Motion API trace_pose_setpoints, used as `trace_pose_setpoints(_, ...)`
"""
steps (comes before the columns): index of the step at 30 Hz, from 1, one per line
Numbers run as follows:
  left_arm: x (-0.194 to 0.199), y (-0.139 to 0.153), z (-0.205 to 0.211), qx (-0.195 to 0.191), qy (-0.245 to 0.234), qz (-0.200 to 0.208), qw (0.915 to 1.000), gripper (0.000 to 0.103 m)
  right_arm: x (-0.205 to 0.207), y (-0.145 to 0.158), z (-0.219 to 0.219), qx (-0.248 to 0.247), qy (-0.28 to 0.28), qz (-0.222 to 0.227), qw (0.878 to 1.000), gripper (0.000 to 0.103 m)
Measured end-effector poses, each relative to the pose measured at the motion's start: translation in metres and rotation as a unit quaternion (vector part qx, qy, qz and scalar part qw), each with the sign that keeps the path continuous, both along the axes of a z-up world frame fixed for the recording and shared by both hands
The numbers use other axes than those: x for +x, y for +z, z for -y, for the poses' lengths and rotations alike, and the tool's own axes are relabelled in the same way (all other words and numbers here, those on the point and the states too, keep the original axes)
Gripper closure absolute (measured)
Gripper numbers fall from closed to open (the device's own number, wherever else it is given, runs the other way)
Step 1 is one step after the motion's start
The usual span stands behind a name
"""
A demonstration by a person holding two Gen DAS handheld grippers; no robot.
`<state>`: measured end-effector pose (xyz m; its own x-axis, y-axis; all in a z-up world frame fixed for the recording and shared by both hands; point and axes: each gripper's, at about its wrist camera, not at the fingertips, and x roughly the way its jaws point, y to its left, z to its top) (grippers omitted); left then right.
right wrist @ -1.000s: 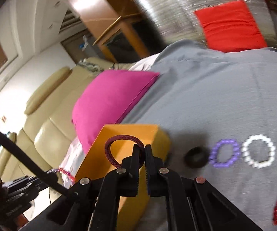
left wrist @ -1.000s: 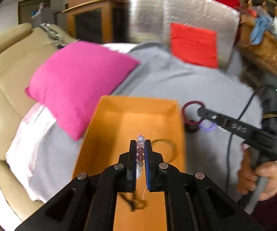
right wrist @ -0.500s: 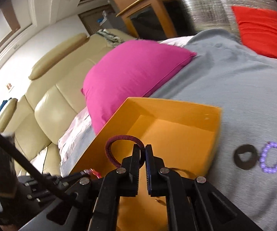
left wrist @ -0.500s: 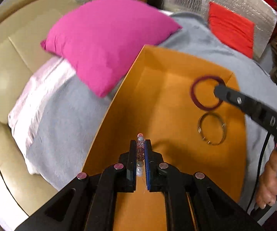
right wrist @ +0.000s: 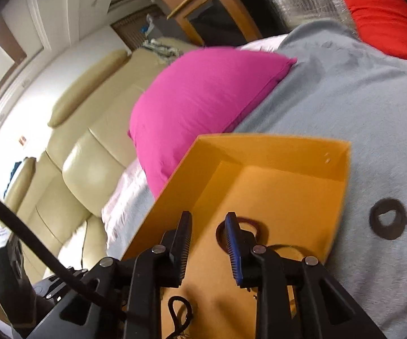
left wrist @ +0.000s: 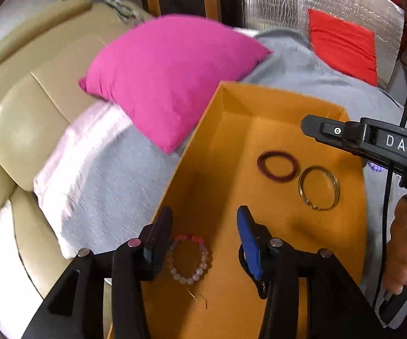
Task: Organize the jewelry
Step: 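Open both grippers to drop the ring and bracelet into the box, then withdraw both grippers from the orange box toward the remaining bracelets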
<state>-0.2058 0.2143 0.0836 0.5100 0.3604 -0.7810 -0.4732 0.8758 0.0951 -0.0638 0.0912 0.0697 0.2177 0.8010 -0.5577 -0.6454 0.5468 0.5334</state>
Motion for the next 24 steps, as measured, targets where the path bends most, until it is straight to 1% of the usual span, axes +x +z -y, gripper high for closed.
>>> trace_pose_setpoints(1,-0.001,0.005,0.004,0.012,0.002,0.005,0.9999,0.047,0.002,0.003,0.005,0.008,-0.006,0.000,1.000,0.076)
trace_pose_setpoints(3,-0.003,0.016,0.013,0.035,0.004,0.019,0.9992,0.038,0.006,0.010,0.018,0.021,-0.020,-0.001,1.000,0.076)
trace_pose_setpoints(5,-0.004,0.026,0.024,0.052,0.005,0.033,0.9981,0.034,0.010,0.017,0.033,0.030,-0.038,0.003,0.999,0.076)
trace_pose_setpoints(8,0.001,0.036,0.038,0.057,-0.010,0.044,0.9973,0.032,0.016,0.023,0.054,0.039,-0.060,0.001,0.997,0.076)
trace_pose_setpoints(11,0.006,0.046,0.056,0.063,-0.025,0.053,0.9963,0.030,0.019,0.029,0.075,0.029,-0.079,0.011,0.996,0.076)
trace_pose_setpoints(13,0.010,0.051,0.071,0.074,-0.033,0.056,0.9951,0.030,0.020,0.031,0.084,0.017,-0.090,0.020,0.996,0.076)
trace_pose_setpoints(17,0.014,0.059,0.096,0.105,-0.045,0.064,0.9914,0.024,0.023,0.034,0.105,0.008,-0.108,0.023,0.994,0.076)
trace_pose_setpoints(21,0.019,0.065,0.113,0.103,-0.059,0.069,0.9905,0.024,0.026,0.037,0.125,0.001,-0.121,0.030,0.992,0.076)
trace_pose_setpoints(24,0.022,0.068,0.127,0.110,-0.069,0.072,0.9890,0.024,0.028,0.038,0.136,-0.002,-0.128,0.028,0.991,0.076)
